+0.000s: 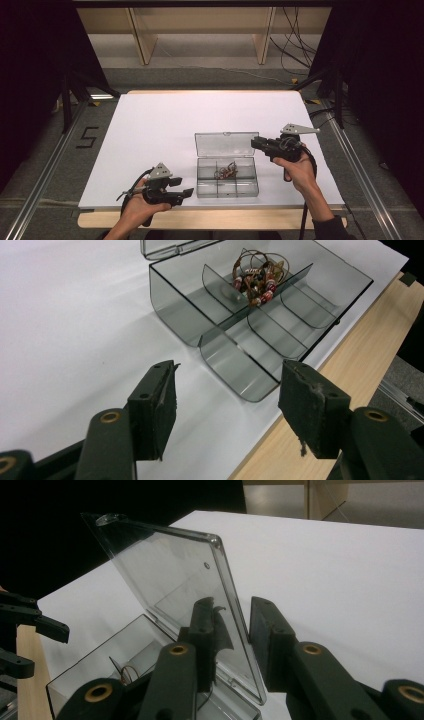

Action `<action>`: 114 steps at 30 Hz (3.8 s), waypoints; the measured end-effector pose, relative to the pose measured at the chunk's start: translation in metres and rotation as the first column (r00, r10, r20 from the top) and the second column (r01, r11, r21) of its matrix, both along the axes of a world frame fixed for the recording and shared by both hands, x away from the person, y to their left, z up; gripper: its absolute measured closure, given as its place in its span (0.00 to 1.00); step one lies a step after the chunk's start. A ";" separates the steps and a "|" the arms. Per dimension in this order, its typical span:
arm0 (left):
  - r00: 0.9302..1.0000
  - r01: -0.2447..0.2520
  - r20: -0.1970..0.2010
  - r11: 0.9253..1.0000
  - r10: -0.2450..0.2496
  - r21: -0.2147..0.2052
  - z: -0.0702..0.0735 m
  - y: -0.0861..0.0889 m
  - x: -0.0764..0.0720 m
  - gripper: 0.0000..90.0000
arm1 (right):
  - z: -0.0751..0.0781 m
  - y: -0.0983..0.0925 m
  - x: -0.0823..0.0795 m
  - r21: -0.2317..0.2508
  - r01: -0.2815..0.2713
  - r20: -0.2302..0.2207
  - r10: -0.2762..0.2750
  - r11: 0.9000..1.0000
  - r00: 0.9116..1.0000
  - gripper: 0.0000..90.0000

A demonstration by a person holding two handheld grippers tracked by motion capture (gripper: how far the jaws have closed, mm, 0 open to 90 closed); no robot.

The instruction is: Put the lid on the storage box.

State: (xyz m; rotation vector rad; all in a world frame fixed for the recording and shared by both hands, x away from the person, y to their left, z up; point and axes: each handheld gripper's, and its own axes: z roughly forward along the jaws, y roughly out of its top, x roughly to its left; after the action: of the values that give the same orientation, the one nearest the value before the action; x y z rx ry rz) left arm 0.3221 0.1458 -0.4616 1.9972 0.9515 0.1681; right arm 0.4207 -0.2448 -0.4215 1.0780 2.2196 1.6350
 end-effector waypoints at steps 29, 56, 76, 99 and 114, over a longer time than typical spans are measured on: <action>1.000 0.025 0.003 0.999 -0.025 0.049 -0.012 0.014 -0.025 0.40 | 0.008 0.002 -0.018 -0.007 0.000 0.003 0.000 1.000 1.000 0.76; 1.000 0.006 -0.002 1.000 -0.006 0.021 -0.015 0.016 -0.033 0.40 | 0.009 -0.004 -0.043 -0.010 -0.012 0.006 0.012 1.000 1.000 0.80; 1.000 0.016 -0.001 0.999 -0.016 0.029 -0.015 0.018 -0.034 0.41 | 0.006 -0.006 -0.061 -0.056 -0.017 0.013 0.017 0.998 1.000 0.80; 1.000 -0.005 0.001 1.000 0.005 0.007 -0.015 0.018 -0.036 0.39 | -0.002 -0.006 -0.083 -0.026 -0.007 -0.042 0.006 1.000 0.999 0.83; 1.000 -0.002 0.000 1.000 0.002 0.013 -0.015 0.019 -0.036 0.38 | -0.013 -0.010 -0.090 -0.021 -0.017 -0.075 0.015 1.000 0.997 0.88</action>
State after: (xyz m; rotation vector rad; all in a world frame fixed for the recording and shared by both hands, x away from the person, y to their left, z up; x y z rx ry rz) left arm 0.2857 0.1651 -0.4765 2.0076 0.9546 0.1761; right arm 0.3306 -0.2550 -0.4349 1.1371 2.2929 1.5982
